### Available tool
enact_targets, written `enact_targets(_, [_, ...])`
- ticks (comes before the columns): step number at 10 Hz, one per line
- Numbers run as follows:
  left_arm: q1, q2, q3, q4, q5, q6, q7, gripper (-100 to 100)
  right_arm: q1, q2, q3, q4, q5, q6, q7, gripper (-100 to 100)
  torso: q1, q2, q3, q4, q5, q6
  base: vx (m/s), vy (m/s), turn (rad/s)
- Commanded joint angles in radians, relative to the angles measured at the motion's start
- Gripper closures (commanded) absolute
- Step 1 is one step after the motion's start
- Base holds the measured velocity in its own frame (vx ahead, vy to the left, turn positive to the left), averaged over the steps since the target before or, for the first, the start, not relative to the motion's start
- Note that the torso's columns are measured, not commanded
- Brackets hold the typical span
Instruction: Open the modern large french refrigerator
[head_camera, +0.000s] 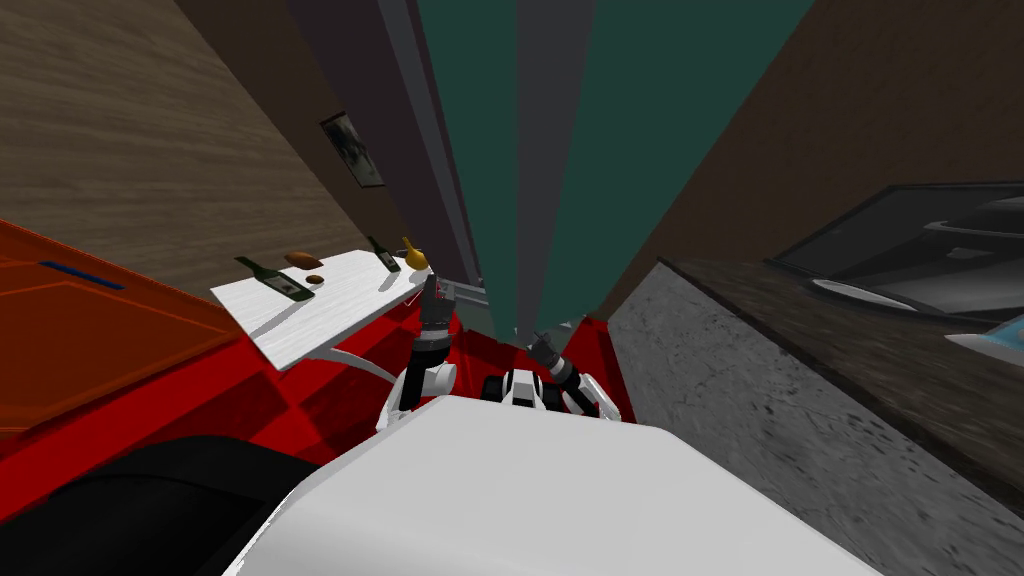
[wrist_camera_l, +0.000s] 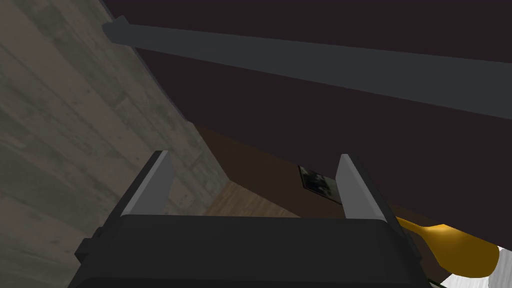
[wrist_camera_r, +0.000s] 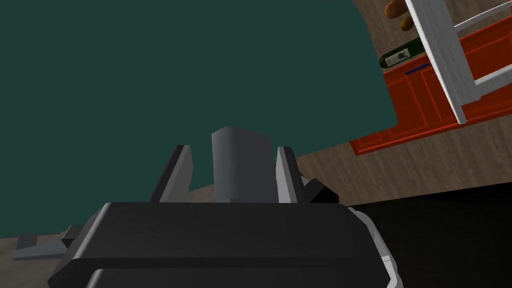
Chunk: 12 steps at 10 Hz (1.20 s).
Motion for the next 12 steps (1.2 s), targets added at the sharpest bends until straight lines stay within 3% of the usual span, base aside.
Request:
enact_targets(1, [0.000,0.000,0.000,0.000,0.000,0.000,0.000,0,-0.012,-0.022,0.037,-0.004,0.011,-0.034,-0.030,100,0.002,0.001,0.001,0.000,0.000,-0.001,-0.084,-0.223,0.120])
enact_targets(2, [0.000,0.000,0.000,0.000,0.000,0.000,0.000,0,-0.010,-0.016,0.024,0.002,0.009,-0.018,-0.021,100,0.002,0.001,0.001,0.000,0.000,-0.002,-0.037,-0.113,0.035])
enact_targets(3, [0.000,0.000,0.000,0.000,0.000,0.000,0.000,0,-0.011,-0.039,0.054,-0.003,0.019,-0.047,-0.043,100,0.007,-0.004,-0.002,0.000,0.002,0.000,-0.026,-0.176,0.121])
enact_targets(6, [0.000,0.000,0.000,0.000,0.000,0.000,0.000,0,-0.016,-0.068,0.093,-0.015,0.031,-0.088,-0.071,100,-0.005,-0.001,-0.001,0.000,-0.001,0.002,-0.044,-0.258,0.171])
enact_targets(9, [0.000,0.000,0.000,0.000,0.000,0.000,0.000,0,-0.021,-0.097,0.131,-0.027,0.043,-0.129,-0.100,100,0.000,-0.001,-0.001,0.001,0.000,0.001,-0.052,-0.218,0.111])
enact_targets(10, [0.000,0.000,0.000,0.000,0.000,0.000,0.000,0,0.007,-0.085,0.100,-0.059,0.064,-0.092,-0.115,-100,0.000,0.001,-0.001,0.001,0.000,0.001,-0.039,-0.124,0.238])
enact_targets(11, [0.000,0.000,0.000,0.000,0.000,0.000,0.000,0,0.027,-0.070,0.079,-0.091,0.085,-0.075,-0.132,-100,0.006,-0.002,-0.002,0.001,0.001,0.000,-0.054,-0.038,0.298])
enact_targets(12, [0.000,0.000,0.000,0.000,0.000,0.000,0.000,0,0.027,-0.070,0.079,-0.091,0.085,-0.075,-0.132,-100,0.010,-0.008,-0.005,0.001,0.003,-0.001,-0.024,-0.003,0.071])
